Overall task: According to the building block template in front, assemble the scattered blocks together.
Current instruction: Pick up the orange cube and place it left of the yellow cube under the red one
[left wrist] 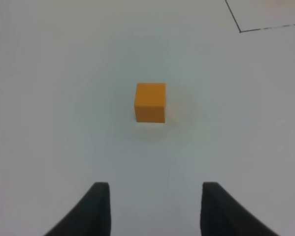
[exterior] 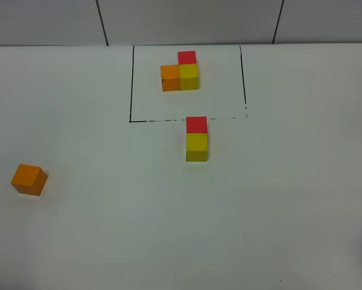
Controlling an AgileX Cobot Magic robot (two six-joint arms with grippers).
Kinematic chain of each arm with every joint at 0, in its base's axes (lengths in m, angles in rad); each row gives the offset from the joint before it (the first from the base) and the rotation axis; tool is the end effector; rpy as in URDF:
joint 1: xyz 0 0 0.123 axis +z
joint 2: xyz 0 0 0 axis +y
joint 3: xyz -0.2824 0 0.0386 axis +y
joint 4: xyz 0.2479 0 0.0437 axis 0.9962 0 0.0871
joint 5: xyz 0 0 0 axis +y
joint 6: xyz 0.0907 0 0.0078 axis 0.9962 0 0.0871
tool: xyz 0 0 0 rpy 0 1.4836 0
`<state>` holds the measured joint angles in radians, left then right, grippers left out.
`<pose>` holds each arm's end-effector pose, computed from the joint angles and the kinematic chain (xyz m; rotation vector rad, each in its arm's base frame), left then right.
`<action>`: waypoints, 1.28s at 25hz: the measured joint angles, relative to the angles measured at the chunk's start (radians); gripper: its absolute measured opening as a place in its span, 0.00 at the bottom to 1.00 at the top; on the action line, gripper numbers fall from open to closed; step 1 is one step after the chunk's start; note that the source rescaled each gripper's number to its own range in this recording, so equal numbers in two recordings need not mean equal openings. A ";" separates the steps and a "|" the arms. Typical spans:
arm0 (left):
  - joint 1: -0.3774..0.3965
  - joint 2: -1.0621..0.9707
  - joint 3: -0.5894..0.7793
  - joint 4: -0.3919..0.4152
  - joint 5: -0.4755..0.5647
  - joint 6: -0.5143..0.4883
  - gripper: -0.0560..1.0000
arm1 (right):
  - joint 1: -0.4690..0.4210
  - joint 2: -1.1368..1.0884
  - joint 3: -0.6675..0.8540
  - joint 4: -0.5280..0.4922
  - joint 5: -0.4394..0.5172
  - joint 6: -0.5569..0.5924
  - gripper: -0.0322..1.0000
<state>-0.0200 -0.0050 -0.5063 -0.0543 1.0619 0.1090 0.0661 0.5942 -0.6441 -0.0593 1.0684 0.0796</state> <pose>-0.0066 -0.0042 0.2789 0.1339 2.0286 -0.0089 0.0874 0.0010 0.2961 0.0027 2.4996 -0.0163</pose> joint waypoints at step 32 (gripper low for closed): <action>0.000 0.000 0.000 0.000 0.000 0.000 0.05 | 0.028 -0.584 0.140 -0.016 0.002 -0.039 1.00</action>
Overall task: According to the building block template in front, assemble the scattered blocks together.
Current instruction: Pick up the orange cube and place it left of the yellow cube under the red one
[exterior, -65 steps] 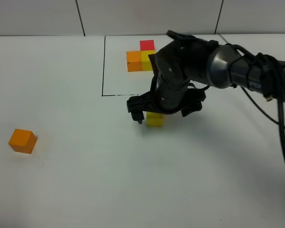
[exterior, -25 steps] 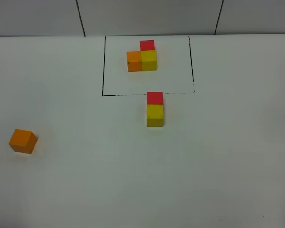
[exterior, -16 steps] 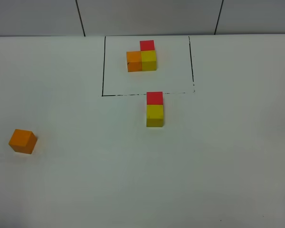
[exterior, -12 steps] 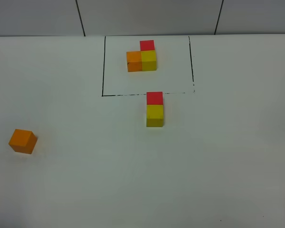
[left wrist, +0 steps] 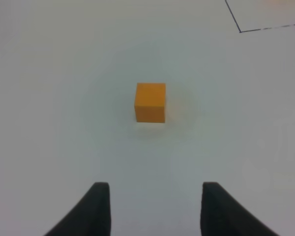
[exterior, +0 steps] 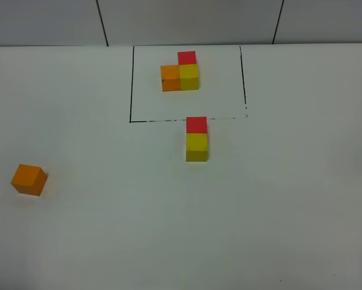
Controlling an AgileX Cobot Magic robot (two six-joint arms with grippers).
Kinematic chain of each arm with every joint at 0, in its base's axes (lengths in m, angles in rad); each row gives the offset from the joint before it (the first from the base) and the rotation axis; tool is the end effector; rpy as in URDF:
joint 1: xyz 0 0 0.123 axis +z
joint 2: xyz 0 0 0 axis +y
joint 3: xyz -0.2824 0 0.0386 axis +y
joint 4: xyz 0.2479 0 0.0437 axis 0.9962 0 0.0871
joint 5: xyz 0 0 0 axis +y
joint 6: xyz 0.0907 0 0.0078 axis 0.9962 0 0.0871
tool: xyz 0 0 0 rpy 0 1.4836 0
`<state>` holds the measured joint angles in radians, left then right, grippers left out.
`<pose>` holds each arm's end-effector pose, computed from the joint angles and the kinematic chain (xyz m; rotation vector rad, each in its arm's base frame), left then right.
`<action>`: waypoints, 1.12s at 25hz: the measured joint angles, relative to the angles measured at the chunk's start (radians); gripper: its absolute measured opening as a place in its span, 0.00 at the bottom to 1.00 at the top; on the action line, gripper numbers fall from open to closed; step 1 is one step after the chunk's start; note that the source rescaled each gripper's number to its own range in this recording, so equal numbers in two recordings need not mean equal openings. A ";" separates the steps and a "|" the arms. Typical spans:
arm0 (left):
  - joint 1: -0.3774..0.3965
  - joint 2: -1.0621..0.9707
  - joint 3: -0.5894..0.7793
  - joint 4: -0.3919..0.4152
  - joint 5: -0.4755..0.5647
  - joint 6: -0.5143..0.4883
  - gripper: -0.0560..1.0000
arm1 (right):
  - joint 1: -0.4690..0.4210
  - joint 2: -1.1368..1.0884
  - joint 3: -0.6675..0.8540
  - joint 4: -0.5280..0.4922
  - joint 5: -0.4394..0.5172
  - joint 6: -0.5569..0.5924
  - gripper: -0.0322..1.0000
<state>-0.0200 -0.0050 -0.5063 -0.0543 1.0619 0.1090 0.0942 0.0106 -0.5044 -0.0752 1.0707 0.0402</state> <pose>-0.0066 -0.0042 0.2789 0.1339 2.0286 -0.0089 -0.0037 -0.0064 0.2778 -0.0519 2.0575 -0.0071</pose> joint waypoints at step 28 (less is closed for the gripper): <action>0.000 0.306 -0.059 0.027 -0.097 -0.001 0.98 | 0.000 0.000 0.000 0.000 0.000 -0.002 0.88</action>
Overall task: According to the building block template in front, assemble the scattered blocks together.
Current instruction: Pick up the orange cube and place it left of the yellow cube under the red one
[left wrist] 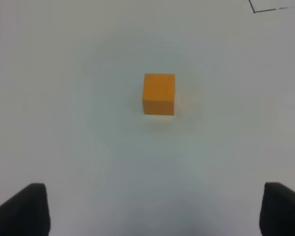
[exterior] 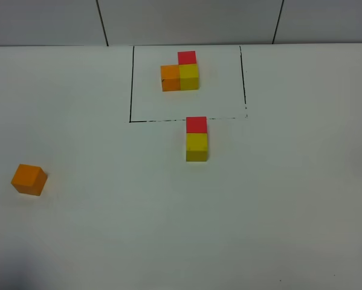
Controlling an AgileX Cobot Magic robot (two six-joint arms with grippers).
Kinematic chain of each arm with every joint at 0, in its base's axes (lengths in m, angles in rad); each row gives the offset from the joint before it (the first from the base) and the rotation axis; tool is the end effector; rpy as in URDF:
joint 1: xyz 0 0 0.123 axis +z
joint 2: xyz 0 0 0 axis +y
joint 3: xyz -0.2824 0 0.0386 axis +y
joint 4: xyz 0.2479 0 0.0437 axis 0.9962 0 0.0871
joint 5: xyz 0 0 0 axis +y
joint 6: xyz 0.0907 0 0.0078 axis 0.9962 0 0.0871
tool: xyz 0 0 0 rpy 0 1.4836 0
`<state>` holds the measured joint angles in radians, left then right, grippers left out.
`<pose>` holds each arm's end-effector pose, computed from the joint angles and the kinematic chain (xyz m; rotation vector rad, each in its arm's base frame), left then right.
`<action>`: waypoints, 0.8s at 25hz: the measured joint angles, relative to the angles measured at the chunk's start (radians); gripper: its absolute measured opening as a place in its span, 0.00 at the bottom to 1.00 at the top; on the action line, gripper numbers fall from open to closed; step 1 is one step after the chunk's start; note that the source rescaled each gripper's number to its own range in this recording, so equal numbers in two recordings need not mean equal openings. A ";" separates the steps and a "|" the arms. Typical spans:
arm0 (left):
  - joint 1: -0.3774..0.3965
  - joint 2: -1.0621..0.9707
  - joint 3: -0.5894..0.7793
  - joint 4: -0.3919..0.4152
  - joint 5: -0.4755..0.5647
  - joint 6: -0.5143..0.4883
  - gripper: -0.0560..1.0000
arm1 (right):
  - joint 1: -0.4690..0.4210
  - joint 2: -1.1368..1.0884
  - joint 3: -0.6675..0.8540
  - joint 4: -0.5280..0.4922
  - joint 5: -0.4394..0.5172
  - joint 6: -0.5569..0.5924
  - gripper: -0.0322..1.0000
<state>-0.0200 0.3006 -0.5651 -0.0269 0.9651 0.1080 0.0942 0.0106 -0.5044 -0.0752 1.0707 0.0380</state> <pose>0.0439 -0.0029 0.2980 0.1355 2.1797 0.0171 -0.0037 -0.0064 0.2778 -0.0542 2.0574 -0.0084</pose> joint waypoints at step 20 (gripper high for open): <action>0.000 1.185 -0.330 -0.013 -0.142 -0.009 0.98 | 0.000 0.000 0.000 0.000 0.000 0.000 0.79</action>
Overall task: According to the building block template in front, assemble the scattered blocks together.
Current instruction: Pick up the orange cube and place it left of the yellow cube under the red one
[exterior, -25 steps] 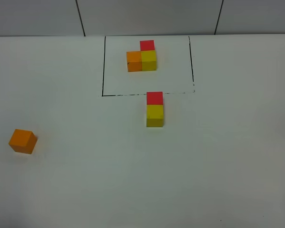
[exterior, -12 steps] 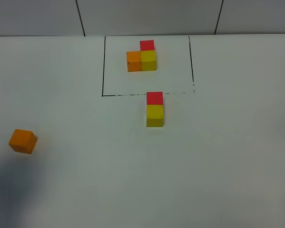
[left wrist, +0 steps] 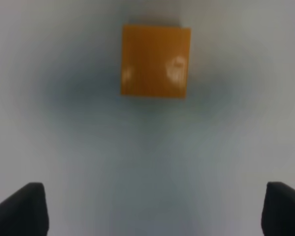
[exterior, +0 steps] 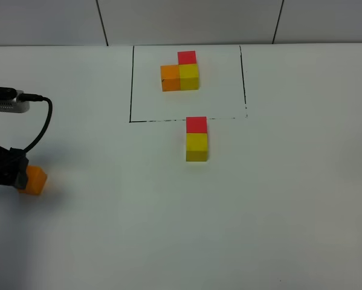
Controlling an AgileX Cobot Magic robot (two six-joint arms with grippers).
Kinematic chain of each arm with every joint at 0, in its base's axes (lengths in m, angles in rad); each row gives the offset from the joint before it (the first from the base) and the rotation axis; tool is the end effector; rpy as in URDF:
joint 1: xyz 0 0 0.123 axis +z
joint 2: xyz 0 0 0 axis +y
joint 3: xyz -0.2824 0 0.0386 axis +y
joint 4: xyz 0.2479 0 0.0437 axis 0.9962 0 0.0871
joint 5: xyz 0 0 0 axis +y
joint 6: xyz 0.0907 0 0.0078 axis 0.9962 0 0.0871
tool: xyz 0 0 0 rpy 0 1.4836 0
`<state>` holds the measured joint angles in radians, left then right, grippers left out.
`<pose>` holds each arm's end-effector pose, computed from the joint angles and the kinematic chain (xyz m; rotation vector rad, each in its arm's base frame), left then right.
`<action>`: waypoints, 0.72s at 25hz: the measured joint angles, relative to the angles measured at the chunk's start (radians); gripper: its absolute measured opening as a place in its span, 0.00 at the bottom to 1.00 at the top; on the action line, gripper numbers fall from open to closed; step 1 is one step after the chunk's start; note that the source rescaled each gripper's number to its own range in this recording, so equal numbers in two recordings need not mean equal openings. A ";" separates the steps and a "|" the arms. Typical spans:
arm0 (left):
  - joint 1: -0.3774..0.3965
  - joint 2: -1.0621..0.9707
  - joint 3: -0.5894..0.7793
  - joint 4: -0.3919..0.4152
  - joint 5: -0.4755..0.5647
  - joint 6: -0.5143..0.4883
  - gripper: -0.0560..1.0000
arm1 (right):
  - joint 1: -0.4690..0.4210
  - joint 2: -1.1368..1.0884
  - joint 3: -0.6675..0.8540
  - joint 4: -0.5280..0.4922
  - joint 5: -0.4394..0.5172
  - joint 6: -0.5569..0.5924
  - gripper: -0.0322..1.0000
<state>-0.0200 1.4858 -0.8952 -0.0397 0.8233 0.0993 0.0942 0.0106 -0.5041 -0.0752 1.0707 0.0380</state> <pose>0.2665 -0.0080 0.2176 0.1388 2.8929 -0.0328 -0.0036 -0.0064 0.2777 -0.0542 2.0577 -0.0085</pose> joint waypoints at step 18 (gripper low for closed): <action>0.000 0.228 -0.001 0.011 -0.180 0.020 0.98 | 0.000 0.000 0.000 0.000 0.000 0.000 0.74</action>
<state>-0.0200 1.7134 -0.8959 -0.0289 0.6432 0.1196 0.0942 0.0106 -0.5041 -0.0752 1.0707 0.0380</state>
